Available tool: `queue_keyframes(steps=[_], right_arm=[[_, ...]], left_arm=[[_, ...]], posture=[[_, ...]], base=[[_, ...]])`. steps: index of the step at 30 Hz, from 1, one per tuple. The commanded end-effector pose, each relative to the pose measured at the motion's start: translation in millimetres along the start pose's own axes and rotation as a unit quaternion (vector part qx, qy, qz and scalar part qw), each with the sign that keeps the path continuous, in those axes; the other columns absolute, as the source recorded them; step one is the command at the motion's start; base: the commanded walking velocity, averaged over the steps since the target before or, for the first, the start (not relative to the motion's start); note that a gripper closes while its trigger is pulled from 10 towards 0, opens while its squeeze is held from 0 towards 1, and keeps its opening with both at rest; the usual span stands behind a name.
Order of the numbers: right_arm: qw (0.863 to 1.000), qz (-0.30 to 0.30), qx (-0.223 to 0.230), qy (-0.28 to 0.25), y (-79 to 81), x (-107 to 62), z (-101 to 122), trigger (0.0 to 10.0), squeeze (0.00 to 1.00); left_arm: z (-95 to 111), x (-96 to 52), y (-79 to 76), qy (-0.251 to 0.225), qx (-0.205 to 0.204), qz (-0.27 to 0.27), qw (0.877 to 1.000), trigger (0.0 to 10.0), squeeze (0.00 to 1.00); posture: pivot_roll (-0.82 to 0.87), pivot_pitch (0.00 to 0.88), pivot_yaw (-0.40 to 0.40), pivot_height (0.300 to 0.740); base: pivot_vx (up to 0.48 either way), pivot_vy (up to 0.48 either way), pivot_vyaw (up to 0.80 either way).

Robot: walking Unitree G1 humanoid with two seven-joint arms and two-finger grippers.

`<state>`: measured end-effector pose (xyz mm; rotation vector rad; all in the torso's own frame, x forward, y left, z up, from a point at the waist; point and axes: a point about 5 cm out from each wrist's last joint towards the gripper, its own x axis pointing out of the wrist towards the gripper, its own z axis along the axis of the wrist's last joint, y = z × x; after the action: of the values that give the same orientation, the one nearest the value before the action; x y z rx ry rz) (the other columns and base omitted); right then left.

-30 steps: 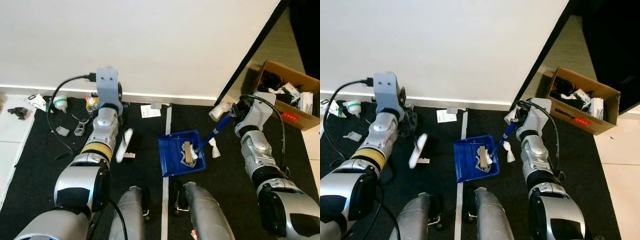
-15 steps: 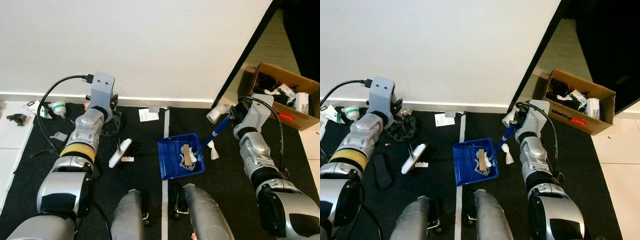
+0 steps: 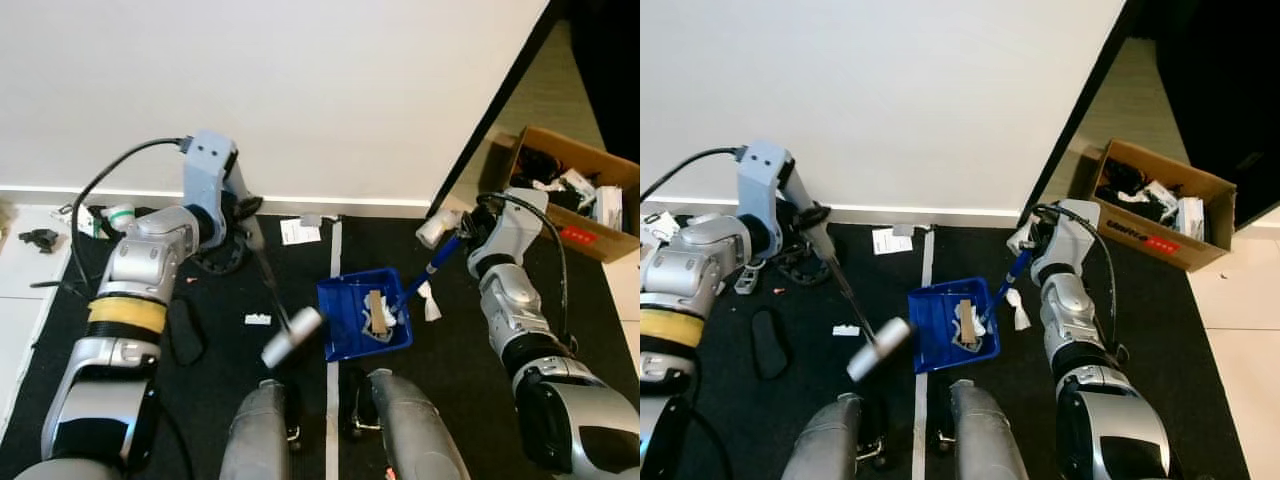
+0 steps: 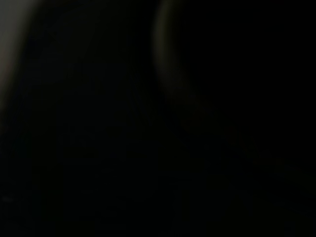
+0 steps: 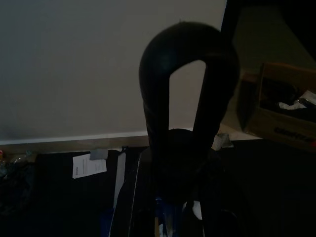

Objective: Sweep floor

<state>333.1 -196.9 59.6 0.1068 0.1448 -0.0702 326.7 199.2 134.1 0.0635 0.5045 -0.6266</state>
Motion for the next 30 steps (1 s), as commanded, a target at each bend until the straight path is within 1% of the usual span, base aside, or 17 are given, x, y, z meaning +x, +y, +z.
queue_keyframes(steps=[1, 3, 6, 8, 10, 11, 12, 14, 15, 16, 18, 20, 21, 22, 28, 29, 30], right_arm=[[1.0, -0.006, 0.015, 0.027, -1.3, -4.6, -13, 10.0, 0.0], [0.999, -0.006, 0.015, 0.027, -1.2, -4.6, -13, 10.0, 0.0], [0.999, -0.005, 0.015, 0.027, 0.1, -4.4, -13, 10.0, 0.0], [0.999, -0.003, 0.015, 0.028, 1.0, -4.4, -13, 10.0, 0.0], [0.999, -0.002, 0.016, 0.028, 1.6, -4.4, -13, 10.0, 0.0], [0.999, -0.001, 0.016, 0.029, 2.1, -4.6, -14, 10.0, 0.0], [0.999, -0.001, 0.016, 0.029, 2.1, -4.6, -14, 10.0, 0.0], [0.999, 0.0, 0.015, 0.03, 2.4, -4.7, -14, 10.0, 0.0], [0.999, 0.0, 0.015, 0.03, 2.4, -4.7, -14, 10.0, 0.0], [0.999, 0.002, 0.014, 0.031, 3.1, -4.6, -14, 10.0, 0.0], [0.999, 0.003, 0.014, 0.031, 3.6, -4.2, -14, 10.0, 0.0], [0.999, 0.002, 0.013, 0.031, 3.9, -3.8, -14, 10.0, 0.0], [0.999, 0.002, 0.013, 0.031, 3.9, -3.8, -14, 10.0, 0.0], [0.999, 0.002, 0.013, 0.032, 4.2, -4.0, -14, 10.0, 0.0], [0.999, 0.002, 0.014, 0.031, 4.9, -4.1, -14, 10.0, 0.0], [0.999, 0.001, 0.014, 0.03, 4.1, -4.6, -14, 10.0, 0.0], [1.0, 0.003, 0.011, 0.029, 3.5, -5.1, -15, 10.0, 0.0]], left_arm=[[4, -10.0, 3.8, 0.002, 0.001, 0.003, 1.0, 10.0, 0.0], [7, -11.1, 4.3, -0.006, -0.002, 0.006, 1.0, 10.0, 0.0], [16, -17.2, 16.8, -0.024, 0.022, 0.064, 0.997, 10.0, 0.0], [18, -27.4, 26.2, -0.01, 0.048, 0.108, 0.993, 10.0, 0.0], [13, -39.0, 33.6, 0.02, 0.059, 0.131, 0.989, 10.0, 0.0], [5, -44.7, 38.5, 0.044, 0.06, 0.133, 0.988, 10.0, 0.0], [5, -44.7, 38.5, 0.044, 0.06, 0.133, 0.988, 10.0, 0.0], [-20, -48.5, 52.1, 0.098, 0.093, 0.164, 0.977, 10.0, 0.0], [-20, -48.5, 52.1, 0.098, 0.093, 0.164, 0.977, 10.0, 0.0], [-46, -48.5, 62.3, 0.139, 0.109, 0.183, 0.967, 10.0, 0.0], [-58, -42.7, 65.5, 0.128, 0.103, 0.204, 0.965, 10.0, 0.0], [-63, -36.1, 66.9, 0.104, 0.106, 0.232, 0.961, 10.0, 0.0], [-63, -36.1, 66.9, 0.104, 0.106, 0.232, 0.961, 10.0, 0.0], [-62, -29.4, 65.5, 0.078, 0.111, 0.254, 0.958, 10.0, 0.0], [-58, -22.4, 61.2, 0.065, 0.127, 0.259, 0.955, 10.0, 0.0], [-50, -16.3, 59.4, 0.028, 0.133, 0.282, 0.95, 10.0, 0.0], [-41, -10.3, 57.9, -0.014, 0.123, 0.312, 0.942, 10.0, 0.0]], posture=[[0.05, 0.13, -0.015, 0.74], [0.06, 0.128, -0.016, 0.74], [0.06, 0.123, -0.017, 0.74], [0.06, 0.119, -0.017, 0.74], [0.06, 0.113, -0.018, 0.74], [0.06, 0.111, -0.018, 0.74], [0.06, 0.111, -0.018, 0.74], [0.06, 0.102, -0.022, 0.74], [0.06, 0.102, -0.022, 0.74], [0.06, 0.096, -0.022, 0.74], [0.06, 0.097, -0.022, 0.74], [0.06, 0.101, -0.023, 0.74], [0.06, 0.101, -0.023, 0.74], [0.06, 0.102, -0.024, 0.74], [0.04, 0.118, -0.023, 0.74], [0.04, 0.128, -0.03, 0.74], [0.03, 0.142, -0.037, 0.74]], base=[[0.0, 0.0, 0.0], [0.0, 0.0, 0.0], [0.0, 0.0, 0.0], [0.0, 0.0, 0.0], [0.0, 0.0, 0.0], [0.0, 0.0, 0.0], [0.0, 0.0, 0.0], [0.0, 0.0, 0.0], [0.0, 0.0, 0.0], [0.0, 0.0, 0.0], [0.0, 0.0, 0.0], [0.0, 0.0, 0.0], [0.0, 0.0, 0.0], [0.0, 0.0, 0.0], [0.0, 0.0, 0.0], [0.0, 0.0, 0.0], [0.0, 0.0, 0.0]])
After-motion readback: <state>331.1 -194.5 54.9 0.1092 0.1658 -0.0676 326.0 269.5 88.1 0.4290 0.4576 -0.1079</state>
